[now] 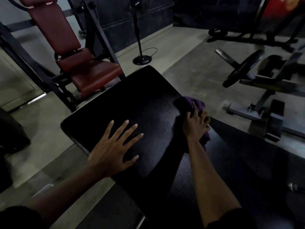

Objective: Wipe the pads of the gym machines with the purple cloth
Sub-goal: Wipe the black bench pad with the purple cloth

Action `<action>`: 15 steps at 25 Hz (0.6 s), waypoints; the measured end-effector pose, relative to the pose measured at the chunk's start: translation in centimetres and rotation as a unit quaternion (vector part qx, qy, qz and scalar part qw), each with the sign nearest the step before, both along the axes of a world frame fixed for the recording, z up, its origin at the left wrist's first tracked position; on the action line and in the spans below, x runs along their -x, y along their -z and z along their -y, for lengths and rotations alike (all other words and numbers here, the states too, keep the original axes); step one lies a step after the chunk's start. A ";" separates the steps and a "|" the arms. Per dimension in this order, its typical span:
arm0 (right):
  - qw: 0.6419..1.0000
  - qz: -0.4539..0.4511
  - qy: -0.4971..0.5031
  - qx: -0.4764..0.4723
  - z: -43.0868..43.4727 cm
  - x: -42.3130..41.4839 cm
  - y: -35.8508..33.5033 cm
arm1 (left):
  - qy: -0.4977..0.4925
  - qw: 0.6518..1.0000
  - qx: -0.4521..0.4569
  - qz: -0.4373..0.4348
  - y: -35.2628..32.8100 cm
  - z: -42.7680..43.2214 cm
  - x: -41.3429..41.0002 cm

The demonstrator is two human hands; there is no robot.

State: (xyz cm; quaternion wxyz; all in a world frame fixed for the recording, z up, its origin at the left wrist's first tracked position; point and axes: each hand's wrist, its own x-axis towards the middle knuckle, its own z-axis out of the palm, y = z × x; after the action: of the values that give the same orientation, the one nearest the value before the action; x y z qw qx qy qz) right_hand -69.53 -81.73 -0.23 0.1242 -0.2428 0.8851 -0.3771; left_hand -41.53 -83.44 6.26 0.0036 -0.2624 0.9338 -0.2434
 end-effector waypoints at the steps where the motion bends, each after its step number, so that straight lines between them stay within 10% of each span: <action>1: 1.000 0.012 0.021 -0.005 -1.5 0.4 0.8 | 0.000 1.000 0.001 0.002 0.0 0.0 0.0; 8: 0.991 0.060 0.123 0.010 -7.1 -1.2 1.2 | -0.003 1.000 -0.025 0.008 0.0 0.1 -0.1; 15: 0.992 -0.016 -0.065 0.111 -9.1 -18.6 -3.7 | 0.048 0.971 -0.157 -0.173 -1.5 -0.4 -1.0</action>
State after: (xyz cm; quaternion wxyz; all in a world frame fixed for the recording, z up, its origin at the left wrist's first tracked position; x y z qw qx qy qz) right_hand -50.94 -72.62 3.51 0.1069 -0.3183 0.8217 -0.4605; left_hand -40.51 -83.05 7.72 -0.1290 -0.2512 0.9583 -0.0442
